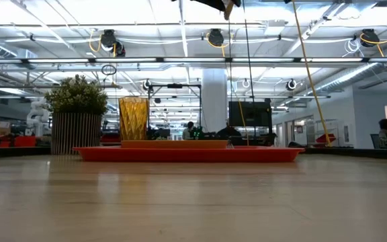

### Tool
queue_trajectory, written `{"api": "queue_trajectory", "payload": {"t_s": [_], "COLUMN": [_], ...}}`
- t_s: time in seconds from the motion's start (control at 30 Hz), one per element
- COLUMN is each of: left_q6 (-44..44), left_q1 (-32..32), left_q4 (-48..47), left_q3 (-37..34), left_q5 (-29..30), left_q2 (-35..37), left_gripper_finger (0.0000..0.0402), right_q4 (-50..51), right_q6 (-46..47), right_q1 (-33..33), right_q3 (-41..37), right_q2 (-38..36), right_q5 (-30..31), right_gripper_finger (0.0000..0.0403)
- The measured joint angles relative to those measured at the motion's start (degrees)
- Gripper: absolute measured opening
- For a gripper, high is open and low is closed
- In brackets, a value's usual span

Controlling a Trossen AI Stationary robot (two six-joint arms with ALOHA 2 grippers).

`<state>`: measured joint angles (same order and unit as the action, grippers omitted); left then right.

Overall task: Pick and place plate/cup/fork/spoon on tray
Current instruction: Put the yellow spoon on the red tray

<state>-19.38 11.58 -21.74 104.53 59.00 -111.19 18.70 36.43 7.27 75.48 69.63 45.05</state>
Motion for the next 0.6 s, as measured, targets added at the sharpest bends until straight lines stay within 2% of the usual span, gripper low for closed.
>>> {"api": "queue_trajectory", "payload": {"t_s": [0.13, 0.27, 0.4, 0.6], "left_q6": [-1.9, -11.7, -21.6, -24.5], "left_q1": [1.7, 3.3, 4.2, 4.4], "left_q4": [-2.4, -11.2, -21.8, -35.0], "left_q3": [0.0, 0.0, 0.0, 0.0], "left_q5": [-1.9, -6.2, -10.0, -13.2], "left_q2": [1.9, 5.8, 10.7, 16.8], "left_gripper_finger": [0.0196, 0.0209, 0.0197, 0.0161], "right_q4": [1.3, 4.2, 7.7, 10.0], "right_q6": [0.6, 4.1, 9.0, 15.9], "right_q1": [0.1, -0.8, -2.6, -7.5], "right_q3": [0.0, 0.0, 0.0, 0.0], "right_q2": [-0.9, -2.1, -3.1, -2.6], "right_q5": [-0.5, -3.0, -6.8, -17.4], "right_gripper_finger": [0.0031, 0.0035, 0.0039, 0.004]}}
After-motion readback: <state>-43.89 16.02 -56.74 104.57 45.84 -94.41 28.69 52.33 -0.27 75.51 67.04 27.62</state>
